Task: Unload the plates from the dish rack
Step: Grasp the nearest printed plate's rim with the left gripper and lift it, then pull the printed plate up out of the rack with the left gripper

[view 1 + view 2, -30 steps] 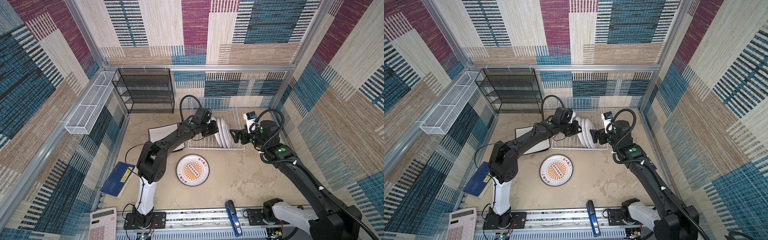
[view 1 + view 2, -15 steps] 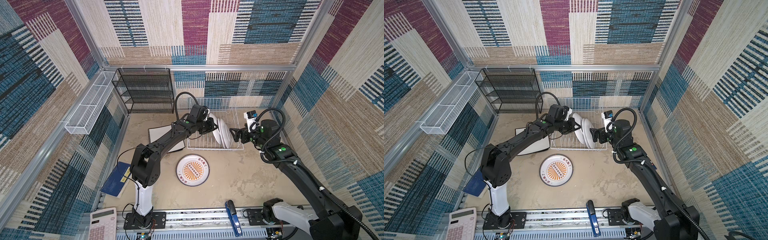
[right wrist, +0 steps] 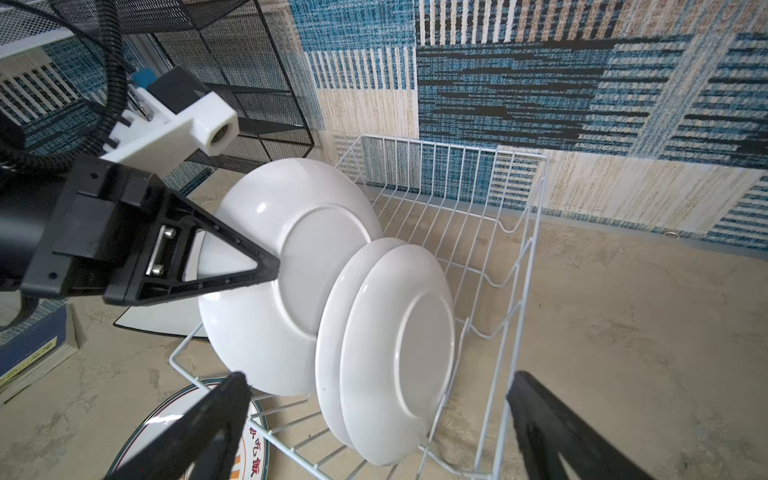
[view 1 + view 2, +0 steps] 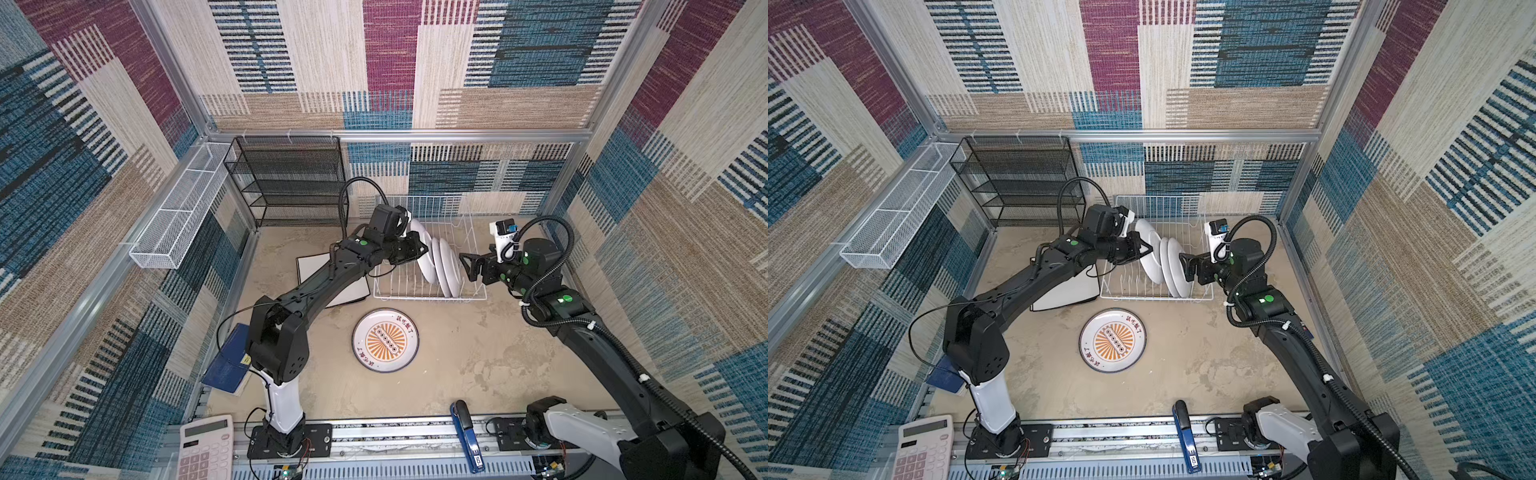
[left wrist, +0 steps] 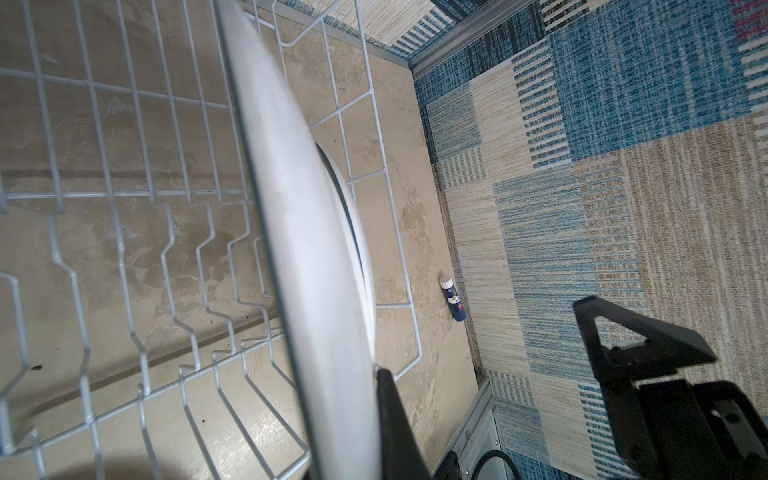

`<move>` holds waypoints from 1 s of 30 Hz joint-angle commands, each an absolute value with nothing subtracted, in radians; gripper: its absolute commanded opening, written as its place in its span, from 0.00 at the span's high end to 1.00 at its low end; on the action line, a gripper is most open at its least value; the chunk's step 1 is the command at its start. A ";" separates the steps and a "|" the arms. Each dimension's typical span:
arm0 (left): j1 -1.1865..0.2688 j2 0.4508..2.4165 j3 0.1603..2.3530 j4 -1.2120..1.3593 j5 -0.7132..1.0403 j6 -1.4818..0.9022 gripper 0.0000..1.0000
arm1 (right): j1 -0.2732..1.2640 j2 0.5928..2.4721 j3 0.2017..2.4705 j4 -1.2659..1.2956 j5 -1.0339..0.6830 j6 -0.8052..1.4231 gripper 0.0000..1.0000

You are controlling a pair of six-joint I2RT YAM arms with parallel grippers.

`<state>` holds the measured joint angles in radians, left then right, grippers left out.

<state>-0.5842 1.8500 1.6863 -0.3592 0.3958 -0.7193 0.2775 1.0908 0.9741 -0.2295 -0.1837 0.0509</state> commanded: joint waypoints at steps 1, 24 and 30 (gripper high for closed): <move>-0.579 1.814 1.689 -0.365 0.374 -0.645 1.00 | 0.277 1.091 0.974 -0.189 -0.196 0.069 0.01; -0.503 1.535 1.618 -0.447 0.308 -0.294 1.00 | 0.277 1.204 1.076 -0.046 -0.429 0.379 0.01; -0.503 1.383 1.503 -0.413 0.226 -0.095 1.00 | 0.275 1.291 1.221 -0.106 -0.475 0.454 0.01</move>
